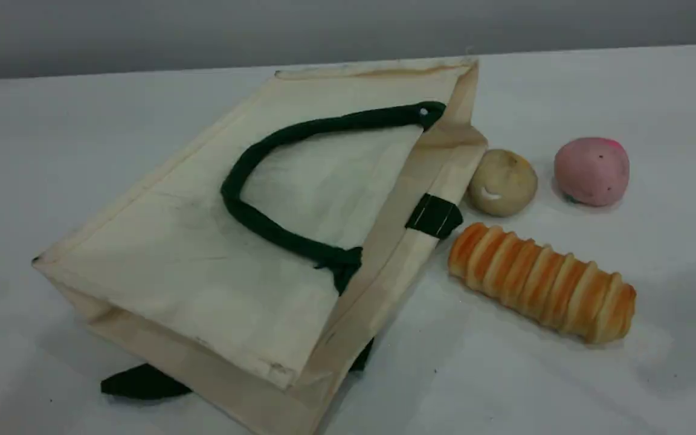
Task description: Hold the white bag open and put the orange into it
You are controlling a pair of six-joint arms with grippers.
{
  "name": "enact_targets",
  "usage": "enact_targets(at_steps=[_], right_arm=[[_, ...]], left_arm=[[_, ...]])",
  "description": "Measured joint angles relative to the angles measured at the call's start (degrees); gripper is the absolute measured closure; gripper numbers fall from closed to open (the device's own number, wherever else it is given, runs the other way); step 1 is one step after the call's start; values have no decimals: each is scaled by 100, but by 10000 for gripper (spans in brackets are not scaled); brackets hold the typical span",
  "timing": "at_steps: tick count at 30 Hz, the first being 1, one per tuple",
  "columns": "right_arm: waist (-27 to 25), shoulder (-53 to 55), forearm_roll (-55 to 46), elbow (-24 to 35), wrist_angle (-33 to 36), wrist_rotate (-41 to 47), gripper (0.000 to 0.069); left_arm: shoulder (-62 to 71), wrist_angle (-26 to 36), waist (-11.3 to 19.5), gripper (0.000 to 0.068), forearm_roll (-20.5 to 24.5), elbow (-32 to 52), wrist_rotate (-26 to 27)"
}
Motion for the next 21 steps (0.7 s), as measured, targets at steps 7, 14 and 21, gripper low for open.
enact_targets(at_steps=[7, 14, 21], right_arm=[[-210, -1623, -521, 0, 630, 970, 680], [-210, -3398, -1393, 0, 1433, 2305, 680], [-210, -5042, -1934, 0, 2246, 3357, 679]], left_arm=[[-594, 11, -170, 486, 569, 175, -554], [-1661, 29, -165, 638, 1063, 175, -1240], [-2673, 282, -165, 673, 1476, 175, -1674]])
